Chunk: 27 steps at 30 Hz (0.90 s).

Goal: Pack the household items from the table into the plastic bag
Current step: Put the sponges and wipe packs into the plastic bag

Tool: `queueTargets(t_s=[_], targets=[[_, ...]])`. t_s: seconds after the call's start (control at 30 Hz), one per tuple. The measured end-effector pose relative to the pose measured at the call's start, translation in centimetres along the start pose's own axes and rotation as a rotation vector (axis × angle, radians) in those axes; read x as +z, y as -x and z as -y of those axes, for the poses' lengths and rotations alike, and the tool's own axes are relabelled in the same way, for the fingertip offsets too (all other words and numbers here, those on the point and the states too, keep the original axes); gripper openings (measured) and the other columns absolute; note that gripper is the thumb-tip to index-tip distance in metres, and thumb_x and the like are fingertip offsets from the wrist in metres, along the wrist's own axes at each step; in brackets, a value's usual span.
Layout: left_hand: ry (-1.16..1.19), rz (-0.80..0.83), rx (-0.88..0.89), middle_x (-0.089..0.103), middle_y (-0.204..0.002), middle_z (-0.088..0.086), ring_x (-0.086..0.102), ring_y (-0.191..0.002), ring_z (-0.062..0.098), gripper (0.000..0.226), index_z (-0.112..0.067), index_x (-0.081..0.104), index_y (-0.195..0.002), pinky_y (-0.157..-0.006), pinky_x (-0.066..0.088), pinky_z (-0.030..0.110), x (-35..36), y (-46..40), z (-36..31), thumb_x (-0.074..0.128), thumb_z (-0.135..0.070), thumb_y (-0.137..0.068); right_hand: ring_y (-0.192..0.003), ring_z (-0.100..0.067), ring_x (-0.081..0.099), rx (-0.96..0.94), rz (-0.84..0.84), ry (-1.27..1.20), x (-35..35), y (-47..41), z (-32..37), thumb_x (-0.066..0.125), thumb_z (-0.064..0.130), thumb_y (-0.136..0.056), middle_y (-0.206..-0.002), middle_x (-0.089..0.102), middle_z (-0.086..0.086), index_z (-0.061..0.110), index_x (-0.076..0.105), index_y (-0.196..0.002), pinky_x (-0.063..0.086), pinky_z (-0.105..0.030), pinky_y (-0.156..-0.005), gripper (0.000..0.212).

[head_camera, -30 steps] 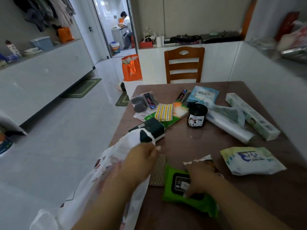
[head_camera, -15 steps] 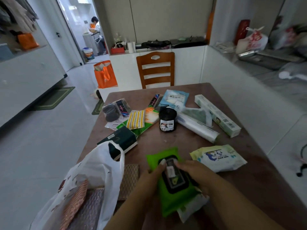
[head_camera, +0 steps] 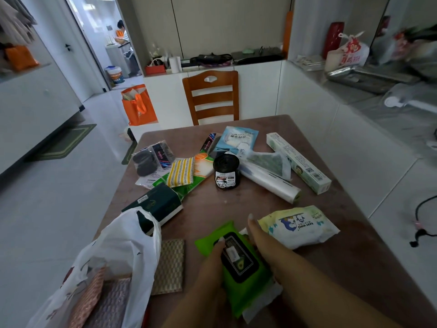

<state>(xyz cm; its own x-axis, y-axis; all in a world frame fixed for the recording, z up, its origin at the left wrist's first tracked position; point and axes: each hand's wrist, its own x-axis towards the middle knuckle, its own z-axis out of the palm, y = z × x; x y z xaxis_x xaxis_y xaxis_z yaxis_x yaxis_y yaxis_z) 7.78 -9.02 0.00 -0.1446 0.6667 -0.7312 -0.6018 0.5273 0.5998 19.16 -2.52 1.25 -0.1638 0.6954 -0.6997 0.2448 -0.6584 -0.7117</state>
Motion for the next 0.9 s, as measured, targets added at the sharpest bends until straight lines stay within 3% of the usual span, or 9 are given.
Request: queueTargets(t_s=[0.1,0.17,0.23,0.33,0.43,0.5,0.7,0.77,0.9], targets=[[0.012,0.105,-0.101,0.075,-0.082,0.026,0.073,-0.069,0.041,0.032,-0.003,0.071,-0.1,-0.06,0.059,0.046,0.2,0.1,-0.6,0.057,-0.031,-0.092,-0.124,-0.028,0.049,-0.061,-0.043,0.098,0.3,-0.5,0.5,0.029,0.059,-0.096,-0.139,0.047,-0.012,0.01,0.056,-0.126,0.032,-0.035,-0.112,0.064],[-0.014,0.15,-0.117,0.075,-0.08,0.026,0.072,-0.063,0.042,0.026,-0.002,0.074,-0.096,-0.056,0.059,0.045,0.3,0.1,-0.8,0.061,-0.023,-0.088,-0.136,-0.029,0.042,-0.082,-0.033,0.152,0.2,-0.3,0.2,0.03,0.065,-0.092,-0.148,0.042,-0.01,0.013,0.041,-0.143,0.031,-0.035,-0.113,0.073],[-0.041,0.193,-0.111,0.075,-0.081,0.026,0.073,-0.063,0.042,0.024,0.0,0.079,-0.086,-0.053,0.059,0.046,0.5,0.3,-0.8,0.065,-0.019,-0.083,-0.129,-0.027,0.05,-0.052,0.04,0.11,-0.3,0.2,-0.5,0.03,0.079,-0.081,-0.142,0.052,-0.009,0.019,0.047,-0.141,0.036,-0.042,-0.112,0.086],[-0.067,0.25,-0.099,0.076,-0.086,0.025,0.073,-0.069,0.041,0.022,-0.002,0.08,-0.081,-0.057,0.06,0.046,1.0,0.3,-1.1,0.069,-0.02,-0.076,-0.109,-0.027,0.062,-0.042,0.06,-0.105,-1.7,0.1,-1.3,0.042,0.083,-0.072,-0.119,0.066,-0.008,0.024,0.066,-0.117,0.049,-0.042,-0.097,0.078],[-0.059,0.272,-0.081,0.076,-0.086,0.024,0.074,-0.069,0.041,0.023,-0.003,0.081,-0.078,-0.057,0.06,0.048,1.1,0.2,-1.7,0.071,-0.023,-0.071,-0.077,-0.024,0.059,-0.07,-0.339,-0.338,-4.2,-0.7,-2.4,0.06,0.062,-0.079,-0.088,0.064,-0.007,0.012,0.067,-0.087,0.047,-0.033,-0.068,0.052],[-0.025,0.291,-0.065,0.076,-0.085,0.024,0.074,-0.067,0.041,0.025,-0.003,0.081,-0.077,-0.054,0.059,0.048,1.0,0.2,-2.1,0.07,-0.024,-0.07,-0.094,-0.033,0.064,-0.004,-0.577,-0.444,-6.4,-1.9,-3.7,0.066,0.047,-0.082,-0.108,0.066,-0.014,-0.001,0.061,-0.112,0.05,-0.037,-0.077,0.056],[-0.003,0.29,-0.018,0.076,-0.086,0.024,0.074,-0.069,0.04,0.024,-0.003,0.081,-0.077,-0.057,0.06,0.048,0.3,0.4,-2.4,0.07,-0.023,-0.069,-0.135,-0.037,0.039,0.119,-0.367,-0.589,-8.7,-5.8,-1.4,0.049,0.035,-0.097,-0.149,0.038,-0.019,-0.001,0.03,-0.147,0.034,-0.045,-0.11,0.063],[0.019,0.288,-0.004,0.076,-0.085,0.025,0.074,-0.068,0.04,0.024,-0.003,0.081,-0.077,-0.056,0.06,0.049,-0.4,0.6,-2.5,0.07,-0.023,-0.068,-0.138,-0.037,0.034,0.136,-0.332,-0.598,-8.4,-6.4,-0.9,0.044,0.032,-0.1,-0.154,0.031,-0.02,0.002,0.027,-0.149,0.033,-0.042,-0.107,0.06],[0.052,0.284,0.018,0.076,-0.091,0.026,0.074,-0.071,0.04,0.026,-0.002,0.08,-0.083,-0.057,0.059,0.049,-1.5,1.3,-3.1,0.069,-0.023,-0.072,-0.125,-0.038,0.05,0.074,-0.473,-0.601,-7.0,-3.5,-2.1,0.073,0.027,-0.082,-0.141,0.05,-0.016,0.009,0.041,-0.141,0.041,-0.05,-0.105,0.069]])
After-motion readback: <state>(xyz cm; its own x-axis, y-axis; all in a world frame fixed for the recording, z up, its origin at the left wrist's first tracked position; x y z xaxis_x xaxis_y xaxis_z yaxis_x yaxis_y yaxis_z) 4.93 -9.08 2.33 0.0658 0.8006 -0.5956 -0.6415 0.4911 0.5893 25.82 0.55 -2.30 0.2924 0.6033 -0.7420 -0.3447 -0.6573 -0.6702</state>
